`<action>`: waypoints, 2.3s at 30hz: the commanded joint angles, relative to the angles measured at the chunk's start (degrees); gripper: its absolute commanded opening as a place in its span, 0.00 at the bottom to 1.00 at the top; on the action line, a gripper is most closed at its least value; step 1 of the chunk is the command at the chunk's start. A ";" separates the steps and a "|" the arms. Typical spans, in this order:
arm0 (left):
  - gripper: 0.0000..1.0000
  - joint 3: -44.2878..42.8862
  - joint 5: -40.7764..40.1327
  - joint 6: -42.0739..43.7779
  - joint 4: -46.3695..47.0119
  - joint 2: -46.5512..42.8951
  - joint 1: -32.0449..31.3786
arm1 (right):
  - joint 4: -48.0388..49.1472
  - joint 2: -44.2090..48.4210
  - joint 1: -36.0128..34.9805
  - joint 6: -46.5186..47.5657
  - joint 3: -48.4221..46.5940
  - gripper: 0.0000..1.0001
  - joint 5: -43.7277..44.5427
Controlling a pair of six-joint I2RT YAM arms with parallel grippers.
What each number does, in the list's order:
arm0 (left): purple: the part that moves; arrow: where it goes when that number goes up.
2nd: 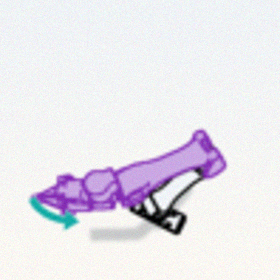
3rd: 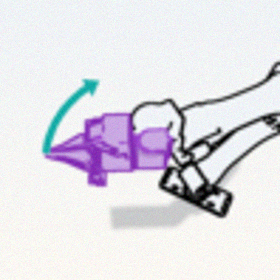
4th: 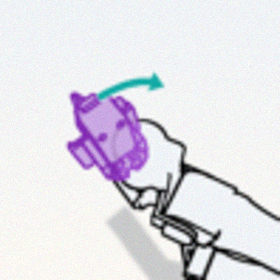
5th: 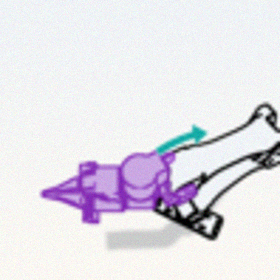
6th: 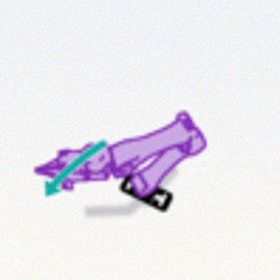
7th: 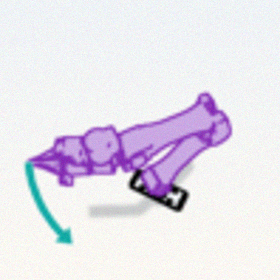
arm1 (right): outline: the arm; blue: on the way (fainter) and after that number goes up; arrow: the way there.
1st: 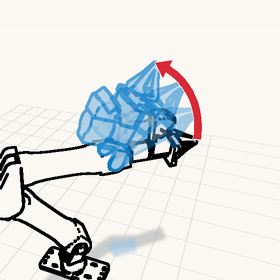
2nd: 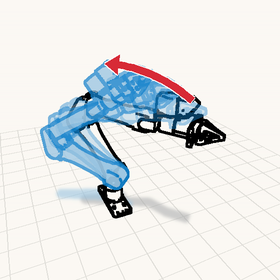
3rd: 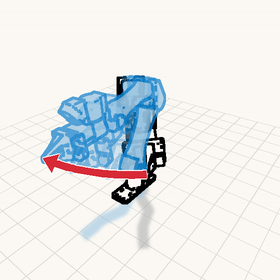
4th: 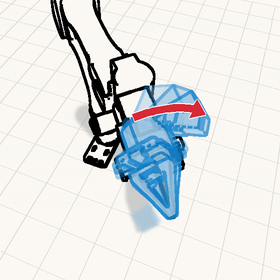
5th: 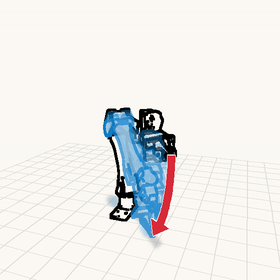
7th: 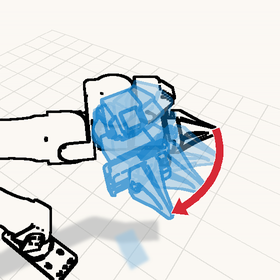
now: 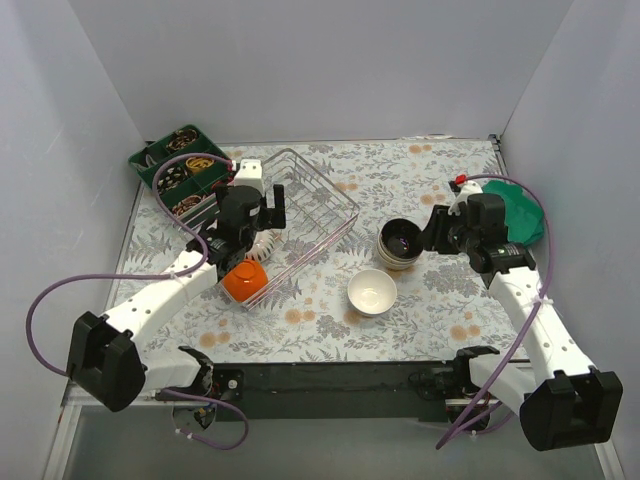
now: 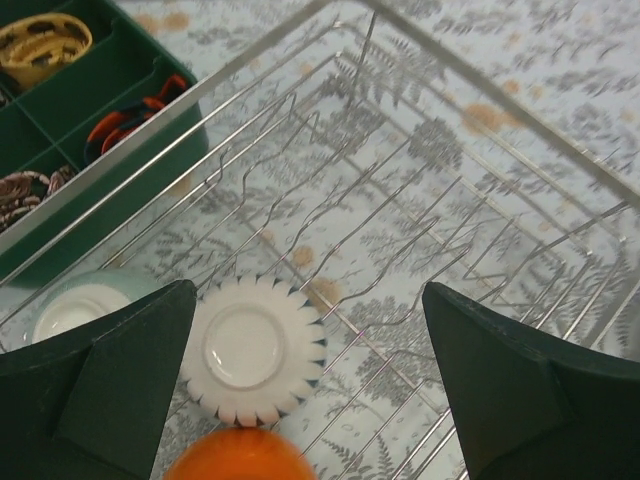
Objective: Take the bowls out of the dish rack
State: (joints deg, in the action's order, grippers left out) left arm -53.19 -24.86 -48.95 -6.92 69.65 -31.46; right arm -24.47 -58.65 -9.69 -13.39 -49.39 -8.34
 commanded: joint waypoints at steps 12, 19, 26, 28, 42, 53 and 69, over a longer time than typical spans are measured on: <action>0.98 -7.10 -6.07 6.23 -22.17 9.53 -1.23 | 14.27 6.18 -2.00 0.82 12.64 0.72 -6.24; 0.91 -8.68 -10.55 6.94 -23.93 16.38 -3.43 | 15.33 9.17 -7.08 2.31 13.35 0.84 -0.20; 0.76 -9.48 -13.10 5.71 -22.09 21.58 -3.43 | 14.80 12.07 -10.61 3.19 13.70 0.84 4.38; 0.68 -8.78 -15.38 6.06 -20.60 22.72 -3.43 | 14.63 12.51 -11.31 3.28 13.70 0.84 5.61; 0.60 -10.53 -19.09 5.97 -9.87 22.47 -3.16 | 14.19 14.71 -12.81 3.90 14.05 0.83 7.90; 0.85 -6.67 -12.50 14.30 -16.55 16.49 -3.17 | 14.18 14.62 -13.25 4.16 13.97 0.83 7.37; 0.91 -1.13 -9.68 31.71 -11.19 21.40 -3.16 | 14.18 14.01 -13.69 4.33 13.88 0.82 6.32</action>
State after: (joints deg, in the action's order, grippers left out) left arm -56.69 -34.48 -23.64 -21.10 90.37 -34.70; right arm -11.90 -44.82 -22.98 -10.09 -35.75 -1.58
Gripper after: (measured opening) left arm 0.906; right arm 0.828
